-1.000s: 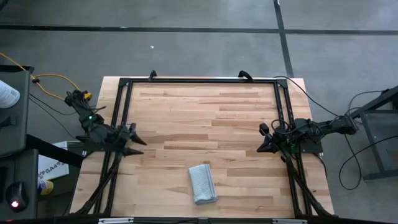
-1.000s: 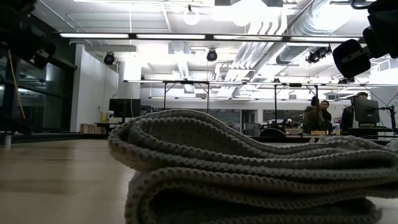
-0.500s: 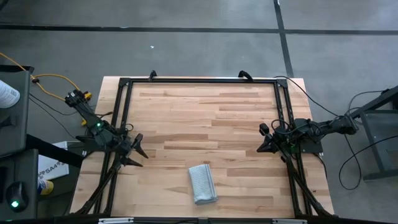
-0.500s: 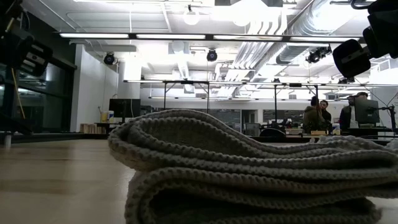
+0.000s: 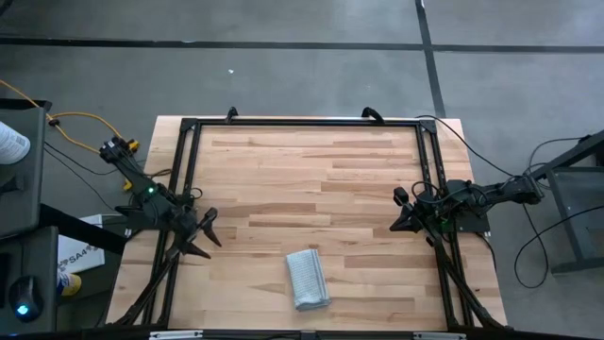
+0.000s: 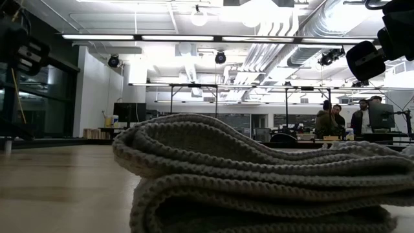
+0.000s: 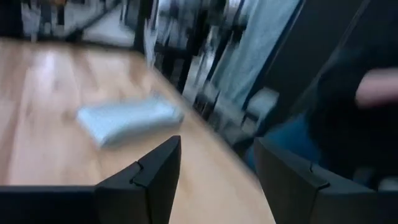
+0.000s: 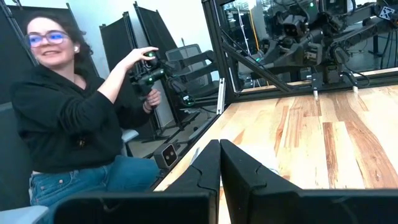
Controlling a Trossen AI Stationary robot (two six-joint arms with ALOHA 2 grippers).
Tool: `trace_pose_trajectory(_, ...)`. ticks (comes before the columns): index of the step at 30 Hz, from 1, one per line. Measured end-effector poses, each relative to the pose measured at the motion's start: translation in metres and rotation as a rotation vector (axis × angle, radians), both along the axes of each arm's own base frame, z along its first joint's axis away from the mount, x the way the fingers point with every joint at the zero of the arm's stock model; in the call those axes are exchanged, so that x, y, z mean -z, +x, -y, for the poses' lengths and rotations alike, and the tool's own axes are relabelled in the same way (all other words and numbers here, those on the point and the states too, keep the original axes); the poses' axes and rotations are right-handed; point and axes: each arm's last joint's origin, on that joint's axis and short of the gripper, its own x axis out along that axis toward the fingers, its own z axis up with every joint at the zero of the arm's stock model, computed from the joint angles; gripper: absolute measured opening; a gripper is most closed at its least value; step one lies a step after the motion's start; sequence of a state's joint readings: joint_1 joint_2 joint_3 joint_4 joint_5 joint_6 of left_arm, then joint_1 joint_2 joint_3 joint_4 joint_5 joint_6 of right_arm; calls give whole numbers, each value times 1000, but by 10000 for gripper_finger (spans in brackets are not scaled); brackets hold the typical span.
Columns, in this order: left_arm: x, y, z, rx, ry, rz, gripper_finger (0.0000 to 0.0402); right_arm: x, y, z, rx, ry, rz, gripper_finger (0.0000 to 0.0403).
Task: Fold microfiber towels
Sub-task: Return to Home Position
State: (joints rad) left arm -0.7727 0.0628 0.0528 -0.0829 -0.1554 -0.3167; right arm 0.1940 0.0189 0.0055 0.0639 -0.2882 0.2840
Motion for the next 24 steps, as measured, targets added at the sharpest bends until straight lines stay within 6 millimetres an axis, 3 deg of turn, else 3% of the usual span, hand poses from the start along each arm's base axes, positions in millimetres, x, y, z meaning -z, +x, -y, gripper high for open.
trace_pose_trajectory(5, 2, 1, 3, 18, -81, 42, 200, 0, 0, 0, 0, 0, 1, 3)
trace_pose_trajectory(9, 4, 0, 4, 47, -25, 57, 200, 0, 0, 0, 0, 0, 1, 3)
trace_pose_trajectory(14, 6, -3, 7, 203, 51, 102, 200, 0, 0, 0, 0, 0, 1, 3)
trace_pose_trajectory(24, 6, -3, 7, 197, 57, 112, 200, 0, 0, 0, 0, 0, 1, 3)
